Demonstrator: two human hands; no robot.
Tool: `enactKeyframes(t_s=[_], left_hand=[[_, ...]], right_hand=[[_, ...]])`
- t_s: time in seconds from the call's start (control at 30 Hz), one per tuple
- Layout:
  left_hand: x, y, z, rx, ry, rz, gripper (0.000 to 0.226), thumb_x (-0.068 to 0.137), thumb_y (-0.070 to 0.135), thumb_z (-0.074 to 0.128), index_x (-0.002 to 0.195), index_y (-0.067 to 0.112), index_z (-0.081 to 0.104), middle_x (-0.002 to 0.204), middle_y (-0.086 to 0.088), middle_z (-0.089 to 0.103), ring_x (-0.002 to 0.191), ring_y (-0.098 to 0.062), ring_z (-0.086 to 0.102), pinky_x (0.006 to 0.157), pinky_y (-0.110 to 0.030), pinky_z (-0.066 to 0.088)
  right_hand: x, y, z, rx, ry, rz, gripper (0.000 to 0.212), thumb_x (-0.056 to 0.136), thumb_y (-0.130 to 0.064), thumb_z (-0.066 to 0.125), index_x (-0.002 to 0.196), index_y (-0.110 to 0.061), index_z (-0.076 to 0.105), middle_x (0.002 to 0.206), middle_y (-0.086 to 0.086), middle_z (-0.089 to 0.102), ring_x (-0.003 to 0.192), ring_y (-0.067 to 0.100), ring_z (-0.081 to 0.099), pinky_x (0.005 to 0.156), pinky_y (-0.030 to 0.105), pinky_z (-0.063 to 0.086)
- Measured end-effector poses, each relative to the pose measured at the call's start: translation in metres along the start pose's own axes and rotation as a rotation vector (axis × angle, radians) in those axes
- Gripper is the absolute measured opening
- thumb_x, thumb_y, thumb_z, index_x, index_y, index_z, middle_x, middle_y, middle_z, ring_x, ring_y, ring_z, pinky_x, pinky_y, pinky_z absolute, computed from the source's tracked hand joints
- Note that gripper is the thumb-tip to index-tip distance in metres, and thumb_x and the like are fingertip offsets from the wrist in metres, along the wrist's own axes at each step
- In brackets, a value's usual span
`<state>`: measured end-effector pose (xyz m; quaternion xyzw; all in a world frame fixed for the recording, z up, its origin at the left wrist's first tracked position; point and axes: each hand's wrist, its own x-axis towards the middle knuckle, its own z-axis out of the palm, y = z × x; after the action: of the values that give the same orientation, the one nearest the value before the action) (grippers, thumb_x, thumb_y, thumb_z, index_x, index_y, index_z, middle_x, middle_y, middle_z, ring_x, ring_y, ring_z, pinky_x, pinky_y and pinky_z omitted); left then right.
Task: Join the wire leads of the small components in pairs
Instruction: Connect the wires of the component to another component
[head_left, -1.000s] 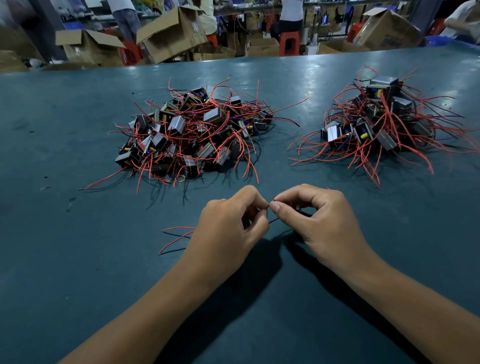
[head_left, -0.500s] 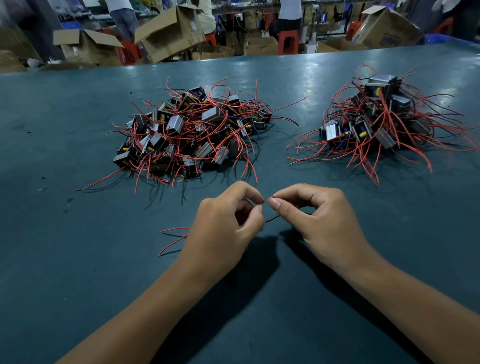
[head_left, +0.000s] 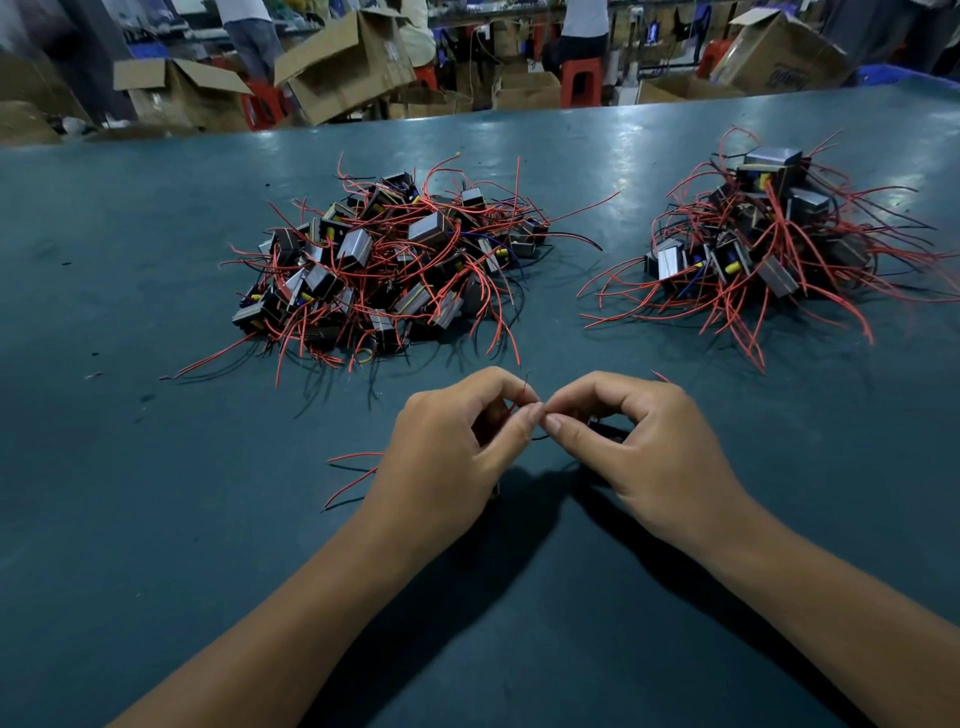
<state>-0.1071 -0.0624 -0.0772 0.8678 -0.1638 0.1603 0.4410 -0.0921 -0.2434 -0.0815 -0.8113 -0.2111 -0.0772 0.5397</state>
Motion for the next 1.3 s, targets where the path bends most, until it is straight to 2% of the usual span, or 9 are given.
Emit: enactKeyframes(t_s=[0.27,0.4,0.5,0.63,0.77,0.93,1.03,1.2,1.3], left_hand=[[0.003,-0.003,-0.009,0.016,-0.155,-0.005,0.013,0.097,0.031,0.058,0.093,0.020,0.064,0.067,-0.001,0.061,0.063,-0.021,0.056,0.065,-0.043,0.046],[0.001,-0.004,-0.008,0.104,-0.161,-0.019,0.011,0.096,0.034,0.055,0.092,0.026,0.062,0.069,0.007,0.061,0.073,-0.019,0.055,0.079,-0.033,0.043],[0.001,-0.004,-0.010,0.153,-0.173,-0.017,0.007,0.098,0.026,0.059,0.091,0.026,0.062,0.070,0.005,0.062,0.078,-0.016,0.049,0.071,-0.018,0.037],[0.001,-0.005,-0.013,0.165,-0.193,0.006,0.007,0.097,0.020,0.062,0.091,0.022,0.065,0.068,0.001,0.063,0.080,-0.018,0.047,0.072,-0.020,0.037],[0.002,-0.006,-0.013,0.199,-0.174,-0.014,0.008,0.096,0.030,0.059,0.090,0.028,0.063,0.070,0.008,0.062,0.079,-0.012,0.044,0.073,-0.021,0.036],[0.003,-0.004,-0.016,0.194,-0.193,-0.020,0.016,0.090,0.039,0.050,0.089,0.029,0.063,0.070,0.009,0.062,0.083,-0.009,0.045,0.073,-0.010,0.031],[0.003,-0.005,-0.018,0.195,-0.209,-0.007,0.016,0.090,0.037,0.052,0.088,0.027,0.064,0.069,0.005,0.064,0.083,-0.013,0.047,0.073,-0.011,0.033],[0.003,-0.004,-0.021,0.191,-0.228,0.017,0.013,0.089,0.032,0.055,0.087,0.025,0.065,0.069,0.004,0.065,0.083,-0.008,0.048,0.072,-0.018,0.037],[0.003,-0.006,-0.021,0.226,-0.218,0.026,0.008,0.092,0.032,0.057,0.087,0.028,0.063,0.071,0.008,0.063,0.083,-0.007,0.048,0.071,-0.009,0.034]], right_hand=[[0.000,0.001,-0.003,-0.037,-0.049,-0.020,0.005,0.087,-0.018,0.073,0.084,-0.021,0.071,0.076,-0.014,0.067,0.075,0.001,0.062,0.072,0.011,0.043],[0.000,0.001,-0.005,-0.041,-0.066,-0.035,0.005,0.087,-0.017,0.073,0.084,-0.021,0.071,0.078,-0.012,0.068,0.077,0.004,0.063,0.073,0.012,0.044],[0.001,0.001,-0.007,-0.064,-0.086,-0.063,0.005,0.087,-0.017,0.074,0.084,-0.020,0.071,0.080,-0.012,0.068,0.079,0.005,0.063,0.074,0.011,0.043],[0.003,0.005,-0.010,-0.102,-0.124,-0.085,0.004,0.087,-0.017,0.074,0.086,-0.020,0.071,0.082,-0.011,0.069,0.083,0.007,0.065,0.077,0.014,0.046],[0.003,0.007,-0.013,-0.118,-0.119,-0.078,0.011,0.086,-0.013,0.075,0.093,-0.021,0.071,0.087,-0.013,0.070,0.088,0.005,0.065,0.080,0.010,0.045],[0.006,0.007,-0.019,-0.242,-0.104,-0.075,0.028,0.081,-0.018,0.079,0.107,-0.021,0.069,0.101,-0.012,0.066,0.099,0.008,0.062,0.090,0.023,0.048],[0.005,0.008,-0.020,-0.406,-0.111,-0.065,0.034,0.080,-0.022,0.080,0.111,-0.016,0.069,0.110,-0.007,0.065,0.106,0.012,0.058,0.098,0.026,0.042],[0.005,0.007,-0.023,-0.493,-0.166,-0.046,0.017,0.081,-0.026,0.079,0.090,-0.014,0.071,0.107,-0.003,0.068,0.103,0.018,0.059,0.093,0.027,0.040],[0.006,0.005,-0.026,-0.472,-0.179,-0.052,0.010,0.082,-0.022,0.077,0.084,-0.015,0.069,0.103,-0.004,0.068,0.100,0.013,0.058,0.091,0.023,0.041]])
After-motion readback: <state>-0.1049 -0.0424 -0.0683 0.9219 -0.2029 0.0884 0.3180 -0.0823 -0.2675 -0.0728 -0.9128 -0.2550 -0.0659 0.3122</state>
